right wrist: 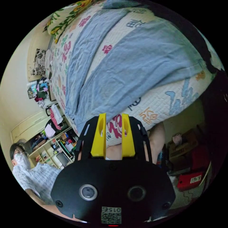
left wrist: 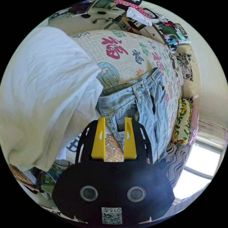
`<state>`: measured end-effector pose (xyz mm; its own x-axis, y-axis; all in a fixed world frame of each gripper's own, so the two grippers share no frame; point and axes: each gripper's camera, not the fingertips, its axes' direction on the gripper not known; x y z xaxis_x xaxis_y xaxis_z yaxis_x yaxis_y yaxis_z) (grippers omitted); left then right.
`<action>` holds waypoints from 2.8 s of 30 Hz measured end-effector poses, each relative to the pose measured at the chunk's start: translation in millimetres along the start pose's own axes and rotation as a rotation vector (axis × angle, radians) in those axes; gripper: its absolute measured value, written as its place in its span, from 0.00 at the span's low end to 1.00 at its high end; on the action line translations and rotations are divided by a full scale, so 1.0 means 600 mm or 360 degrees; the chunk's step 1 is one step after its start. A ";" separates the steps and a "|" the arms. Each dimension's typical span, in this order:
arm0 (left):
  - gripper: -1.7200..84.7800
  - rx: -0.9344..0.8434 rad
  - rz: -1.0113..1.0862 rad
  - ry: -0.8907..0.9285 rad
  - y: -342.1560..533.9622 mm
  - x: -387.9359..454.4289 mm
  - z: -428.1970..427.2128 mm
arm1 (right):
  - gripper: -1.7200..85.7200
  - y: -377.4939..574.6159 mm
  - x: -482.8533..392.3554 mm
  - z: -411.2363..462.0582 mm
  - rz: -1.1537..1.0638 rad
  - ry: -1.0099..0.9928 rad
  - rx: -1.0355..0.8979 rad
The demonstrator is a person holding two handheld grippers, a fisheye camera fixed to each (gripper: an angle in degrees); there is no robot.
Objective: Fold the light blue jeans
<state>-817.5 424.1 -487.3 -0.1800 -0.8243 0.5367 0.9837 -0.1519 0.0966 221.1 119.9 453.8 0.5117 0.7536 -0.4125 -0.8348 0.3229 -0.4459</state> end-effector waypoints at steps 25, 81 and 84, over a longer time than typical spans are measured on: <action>0.01 -0.0042 0.0519 -0.0770 -0.020 0.250 -0.044 | 0.02 -0.314 0.639 -0.047 0.0179 -0.0653 0.0389; 0.12 0.0288 0.0312 0.0182 -0.104 0.180 0.141 | 0.12 -1.049 0.340 -0.094 -0.0281 -0.0322 0.0316; 0.16 0.0315 0.0072 0.0359 -0.023 0.100 0.169 | 0.15 -1.044 0.371 -0.075 -0.0172 -0.0538 0.0363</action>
<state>-841.6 432.0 -371.1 -0.1099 -0.9315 0.3468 0.9679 -0.0210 0.2503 867.0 59.3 605.5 0.5353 0.8416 -0.0723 -0.8229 0.5003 -0.2691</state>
